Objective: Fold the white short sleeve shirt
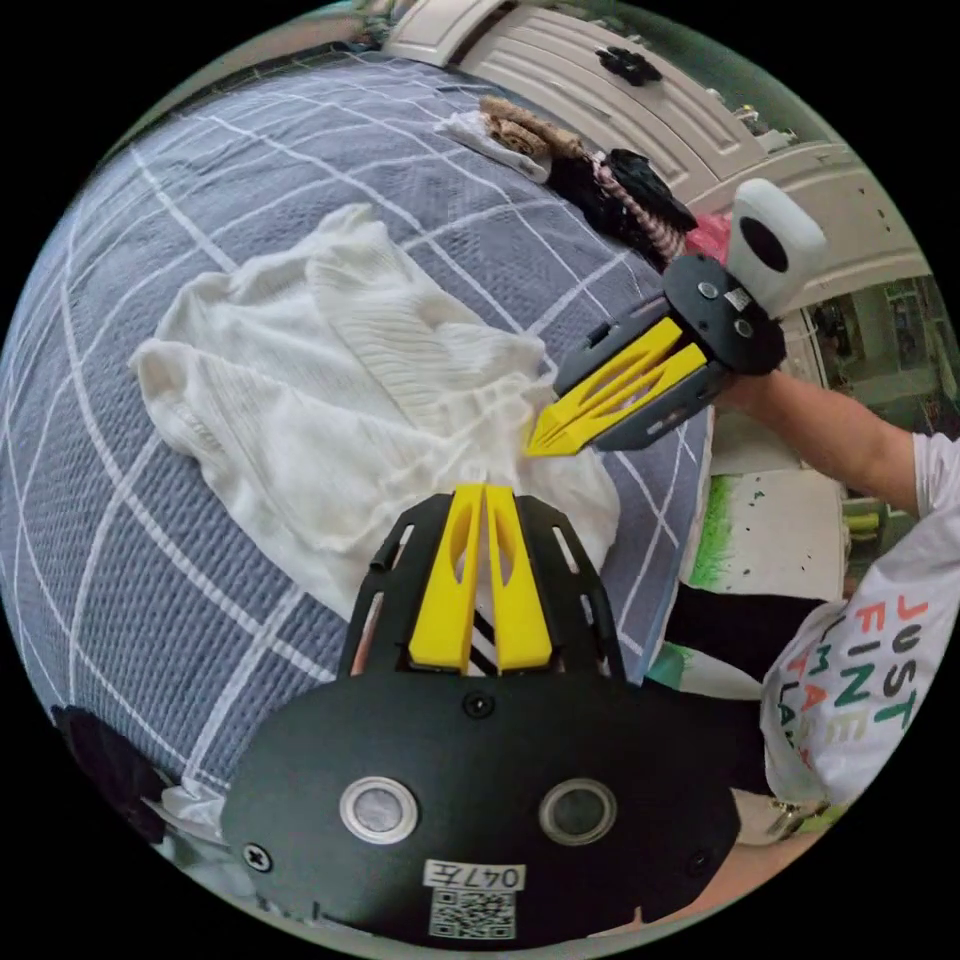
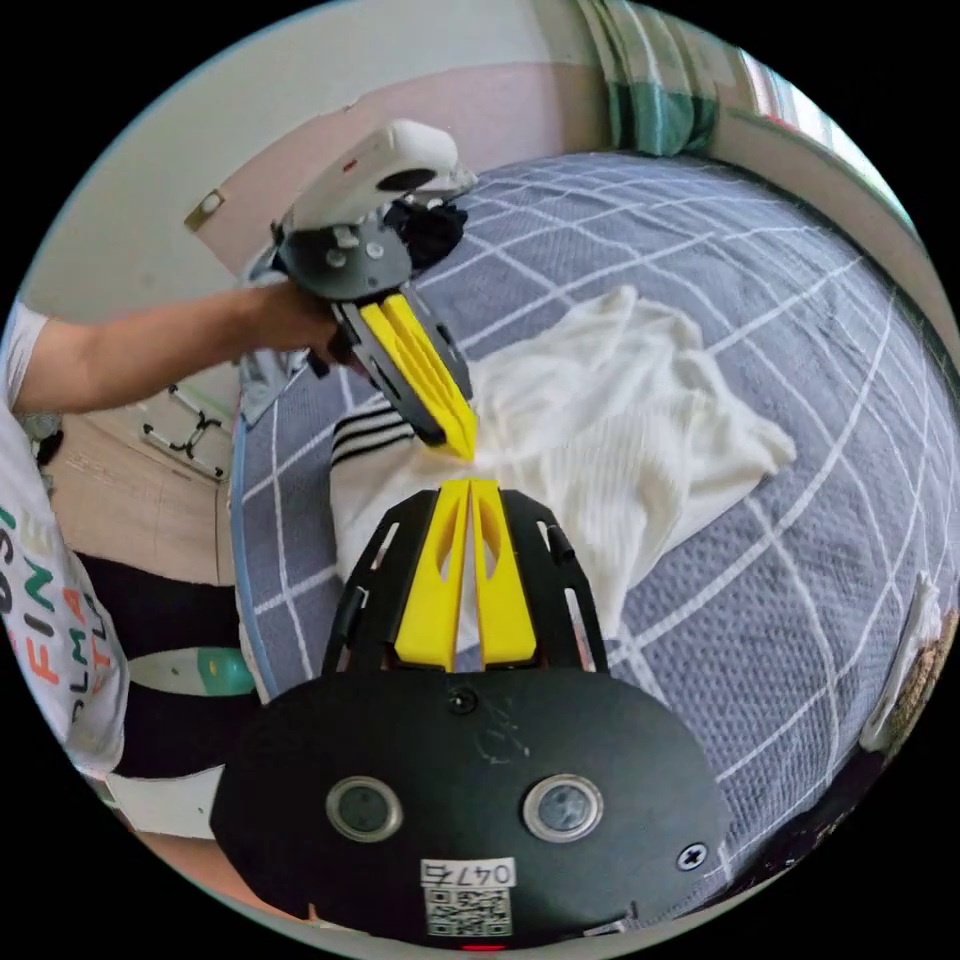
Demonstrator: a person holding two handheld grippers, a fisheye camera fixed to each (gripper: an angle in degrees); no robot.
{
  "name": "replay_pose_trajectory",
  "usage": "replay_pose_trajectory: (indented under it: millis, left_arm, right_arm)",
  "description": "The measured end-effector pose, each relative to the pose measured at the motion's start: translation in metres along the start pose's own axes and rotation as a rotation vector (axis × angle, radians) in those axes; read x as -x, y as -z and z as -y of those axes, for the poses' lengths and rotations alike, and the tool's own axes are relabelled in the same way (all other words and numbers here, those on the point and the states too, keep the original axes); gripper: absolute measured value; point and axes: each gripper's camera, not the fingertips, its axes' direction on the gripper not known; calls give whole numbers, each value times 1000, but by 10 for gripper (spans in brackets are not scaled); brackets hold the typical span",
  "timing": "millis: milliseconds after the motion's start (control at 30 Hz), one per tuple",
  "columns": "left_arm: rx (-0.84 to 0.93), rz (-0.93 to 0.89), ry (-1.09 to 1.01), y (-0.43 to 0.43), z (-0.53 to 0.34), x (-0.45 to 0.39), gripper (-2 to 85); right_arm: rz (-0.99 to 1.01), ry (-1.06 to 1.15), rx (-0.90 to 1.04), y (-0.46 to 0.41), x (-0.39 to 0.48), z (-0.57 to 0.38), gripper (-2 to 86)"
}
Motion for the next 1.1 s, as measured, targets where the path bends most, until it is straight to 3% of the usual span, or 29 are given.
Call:
replay_pose_trajectory:
  millis: [100,200,233,333,400,567,933,1100]
  left_arm:
    - [-126,88,147,30,-3,1,2]
    - [-75,136,176,41,-33,-18,33]
    - [-48,155,167,38,-41,-25,64]
    - [64,302,69,14,-79,-68,266]
    - [119,367,-108,-11,-99,-109,247]
    - [19,674,-463,-47,-120,-176,151]
    - [174,685,-661,-88,-116,-167,134]
    - [157,669,-657,-77,-110,-161,52]
  right_arm:
    - [-108,-107,-70,17,-10,13,7]
    - [-81,-110,-163,34,15,-13,49]
    - [-94,-102,-162,34,34,-29,70]
    - [-148,-40,-64,14,86,-67,93]
    - [-174,22,-10,-3,114,-81,86]
    - [-346,186,63,-47,159,-84,91]
    - [-447,410,183,-91,184,-82,83]
    - [-481,419,197,-93,188,-77,25]
